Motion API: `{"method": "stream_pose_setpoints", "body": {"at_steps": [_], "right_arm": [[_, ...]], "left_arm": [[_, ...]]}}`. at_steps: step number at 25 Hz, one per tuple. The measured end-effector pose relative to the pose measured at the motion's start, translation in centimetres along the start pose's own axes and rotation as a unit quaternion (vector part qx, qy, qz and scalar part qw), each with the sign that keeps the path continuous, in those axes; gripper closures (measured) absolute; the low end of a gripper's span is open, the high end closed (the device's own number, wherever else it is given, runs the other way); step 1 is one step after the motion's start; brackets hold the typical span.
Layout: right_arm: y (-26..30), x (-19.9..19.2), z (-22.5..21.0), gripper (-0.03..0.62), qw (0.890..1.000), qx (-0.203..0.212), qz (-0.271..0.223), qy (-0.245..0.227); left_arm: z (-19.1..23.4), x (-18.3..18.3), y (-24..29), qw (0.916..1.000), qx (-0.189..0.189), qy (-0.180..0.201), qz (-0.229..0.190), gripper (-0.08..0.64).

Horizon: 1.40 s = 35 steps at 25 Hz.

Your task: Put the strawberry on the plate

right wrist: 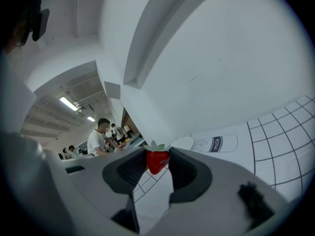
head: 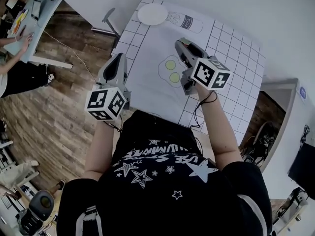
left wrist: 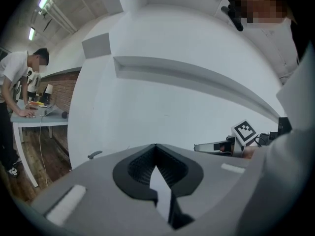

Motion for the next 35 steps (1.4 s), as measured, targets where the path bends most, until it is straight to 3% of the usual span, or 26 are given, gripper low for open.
{"method": "stream_pose_setpoints", "body": {"at_steps": [6,11,20,35], "right_arm": [[2.6,1.0,0.9,0.445,1.0,-0.02,-0.008,-0.001],[6.9,1.1,3.7,0.445,0.999,-0.044,-0.01,-0.011],[13.5,4.2,3.6,0.445,0.995,-0.092,-0.018,-0.022],[25.2,0.4,1.8,0.445,0.985,-0.135,0.071,-0.079]], "left_arm": [[2.9,0.6,2.3,0.9998,-0.022,-0.001,0.004,0.552],[8.4,2.1,4.2,0.9987,-0.039,0.03,0.01,0.552],[12.8,3.4,10.2,0.9955,-0.086,0.031,0.026,0.552],[19.3,1.5,18.5,0.9915,-0.112,0.004,0.065,0.551]]}}
Point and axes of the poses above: the fingertips, and each gripper's own axes: y forward along the fingers, z to its left, x out of its top, the point moved 5 cm from there along -y, backward along the fingers, and after that the axes turned 14 degrees about -x, right-handed, at the moved point
